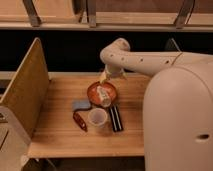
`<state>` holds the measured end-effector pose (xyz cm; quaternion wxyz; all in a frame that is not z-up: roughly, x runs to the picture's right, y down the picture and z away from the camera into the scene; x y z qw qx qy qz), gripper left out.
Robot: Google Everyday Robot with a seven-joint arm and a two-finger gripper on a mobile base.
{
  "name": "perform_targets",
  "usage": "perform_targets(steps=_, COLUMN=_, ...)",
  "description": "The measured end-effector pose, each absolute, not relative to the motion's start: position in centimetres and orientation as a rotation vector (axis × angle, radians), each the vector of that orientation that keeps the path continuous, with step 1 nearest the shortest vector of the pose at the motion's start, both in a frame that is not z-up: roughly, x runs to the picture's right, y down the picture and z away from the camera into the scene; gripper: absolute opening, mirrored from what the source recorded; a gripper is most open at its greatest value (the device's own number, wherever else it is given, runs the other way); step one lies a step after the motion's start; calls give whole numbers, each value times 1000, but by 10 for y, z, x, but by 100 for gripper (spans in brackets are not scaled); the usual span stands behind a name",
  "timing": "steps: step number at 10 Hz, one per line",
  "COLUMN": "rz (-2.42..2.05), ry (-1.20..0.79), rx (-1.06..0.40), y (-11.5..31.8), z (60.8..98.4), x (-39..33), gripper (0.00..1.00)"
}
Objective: Move the arm in a circular motion
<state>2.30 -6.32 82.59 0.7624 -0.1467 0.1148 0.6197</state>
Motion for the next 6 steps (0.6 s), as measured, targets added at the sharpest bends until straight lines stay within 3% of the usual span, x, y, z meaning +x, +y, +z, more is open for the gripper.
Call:
perform_targets(steps=3, rz=1179, ry=127, rx=-464, y=-50, z=807, x=-73, gripper=80)
perform_targets(steps=6, rz=1065, ry=56, rx=-624, y=8, z=754, x=-117, gripper=80)
